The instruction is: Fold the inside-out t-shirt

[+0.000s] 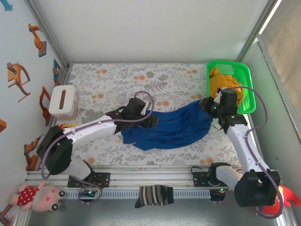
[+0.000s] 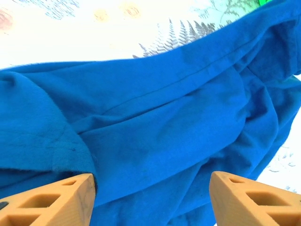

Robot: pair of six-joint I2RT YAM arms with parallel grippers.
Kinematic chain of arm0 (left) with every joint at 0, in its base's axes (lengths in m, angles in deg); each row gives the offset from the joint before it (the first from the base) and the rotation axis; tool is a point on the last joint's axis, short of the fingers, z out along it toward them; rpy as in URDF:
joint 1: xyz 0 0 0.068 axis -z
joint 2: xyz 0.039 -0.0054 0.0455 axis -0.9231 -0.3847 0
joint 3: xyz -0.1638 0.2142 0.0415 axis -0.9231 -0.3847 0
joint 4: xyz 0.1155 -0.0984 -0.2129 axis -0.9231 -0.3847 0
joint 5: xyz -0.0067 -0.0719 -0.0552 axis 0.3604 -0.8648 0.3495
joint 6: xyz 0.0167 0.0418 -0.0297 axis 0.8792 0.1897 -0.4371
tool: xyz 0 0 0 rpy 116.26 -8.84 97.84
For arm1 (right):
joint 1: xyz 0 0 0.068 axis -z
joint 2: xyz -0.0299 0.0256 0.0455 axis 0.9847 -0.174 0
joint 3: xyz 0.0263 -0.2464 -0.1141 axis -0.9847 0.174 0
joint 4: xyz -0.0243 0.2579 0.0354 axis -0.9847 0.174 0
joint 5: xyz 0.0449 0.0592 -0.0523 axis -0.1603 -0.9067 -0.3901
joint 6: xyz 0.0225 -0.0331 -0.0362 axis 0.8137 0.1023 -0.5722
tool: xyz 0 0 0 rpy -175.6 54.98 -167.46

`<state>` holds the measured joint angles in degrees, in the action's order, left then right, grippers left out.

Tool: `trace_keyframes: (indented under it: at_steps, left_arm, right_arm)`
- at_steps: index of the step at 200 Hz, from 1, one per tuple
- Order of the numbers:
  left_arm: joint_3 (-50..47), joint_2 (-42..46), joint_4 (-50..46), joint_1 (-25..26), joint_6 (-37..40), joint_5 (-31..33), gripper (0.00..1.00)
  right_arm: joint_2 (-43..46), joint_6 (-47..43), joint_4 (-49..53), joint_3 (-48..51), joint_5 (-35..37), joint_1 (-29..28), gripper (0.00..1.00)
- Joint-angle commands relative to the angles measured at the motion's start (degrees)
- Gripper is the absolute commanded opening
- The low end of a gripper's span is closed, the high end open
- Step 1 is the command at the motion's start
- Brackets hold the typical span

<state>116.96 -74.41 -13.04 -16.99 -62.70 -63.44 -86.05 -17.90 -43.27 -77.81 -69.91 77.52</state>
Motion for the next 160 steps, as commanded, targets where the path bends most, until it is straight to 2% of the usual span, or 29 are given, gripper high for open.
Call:
trace_keyframes:
  at_steps: [1,33,70,123,160]
  left_arm:
    - [-1.9,6.17,-1.84,0.24,0.55,7.11,0.66]
    - [-3.23,10.46,-4.73,0.15,1.81,11.83,0.71]
    - [-3.52,9.63,-5.74,-0.11,4.49,10.65,0.71]
    - [-3.9,4.28,-3.28,-0.03,8.22,5.86,0.54]
    - [-2.7,-0.58,-2.72,0.4,9.08,7.47,0.52]
  right_arm:
    - [0.27,-0.99,-0.95,-1.09,0.85,-0.43,0.0]
    - [0.15,-0.89,-1.23,-0.85,0.84,-0.4,0.0]
    - [0.24,-0.81,-1.29,-0.94,0.84,-0.44,0.0]
    - [0.57,-0.81,-0.96,-1.03,1.1,-0.44,0.0]
    - [0.85,-0.89,-0.57,-1.2,1.36,-0.45,0.0]
